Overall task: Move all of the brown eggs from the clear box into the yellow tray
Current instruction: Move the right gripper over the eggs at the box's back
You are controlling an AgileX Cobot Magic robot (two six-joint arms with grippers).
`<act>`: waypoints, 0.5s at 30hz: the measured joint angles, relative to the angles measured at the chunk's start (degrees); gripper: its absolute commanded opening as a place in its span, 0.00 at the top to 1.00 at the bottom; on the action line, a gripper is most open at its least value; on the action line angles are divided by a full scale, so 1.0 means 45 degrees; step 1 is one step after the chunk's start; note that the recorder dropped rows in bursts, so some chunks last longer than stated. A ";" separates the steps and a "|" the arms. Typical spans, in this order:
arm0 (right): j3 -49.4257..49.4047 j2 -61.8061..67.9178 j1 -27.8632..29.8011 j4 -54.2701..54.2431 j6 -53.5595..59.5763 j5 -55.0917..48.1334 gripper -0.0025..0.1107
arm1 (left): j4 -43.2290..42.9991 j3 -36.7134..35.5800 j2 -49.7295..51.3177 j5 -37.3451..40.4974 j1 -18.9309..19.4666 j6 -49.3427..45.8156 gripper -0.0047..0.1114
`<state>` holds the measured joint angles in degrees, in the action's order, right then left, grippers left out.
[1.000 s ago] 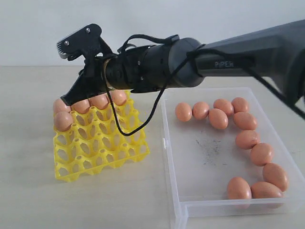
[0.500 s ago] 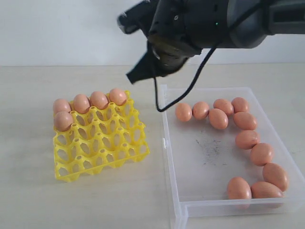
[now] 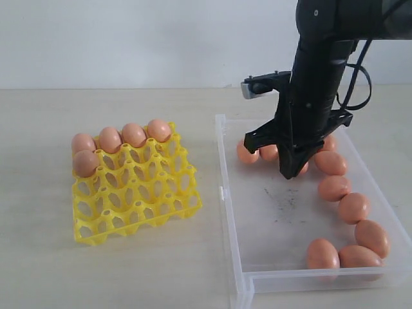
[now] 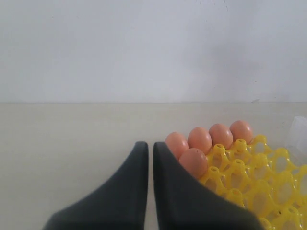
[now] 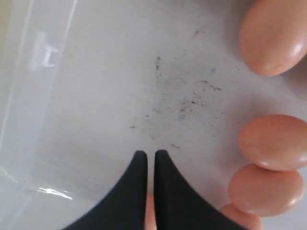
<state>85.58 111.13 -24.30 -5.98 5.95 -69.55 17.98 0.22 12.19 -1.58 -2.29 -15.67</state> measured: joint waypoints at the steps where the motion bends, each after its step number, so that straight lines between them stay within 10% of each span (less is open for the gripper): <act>1: 0.0000 0.0000 0.0000 0.0165 0.0000 0.0000 0.98 | 0.0000 0.0000 0.0000 0.0000 0.0000 0.0000 0.93; 8: -0.0019 0.0000 0.0186 0.5862 -0.2283 -0.0038 0.36 | 0.0000 0.0000 0.0000 0.0000 0.0000 0.0000 0.93; 15: -0.0050 0.0000 0.0702 0.5999 -0.5513 0.0429 0.36 | 0.0000 0.0000 0.0000 -0.0023 0.0000 0.0000 0.93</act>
<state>85.35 111.13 -21.14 21.02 -18.85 -67.62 17.98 0.22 12.19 -1.69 -2.29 -15.67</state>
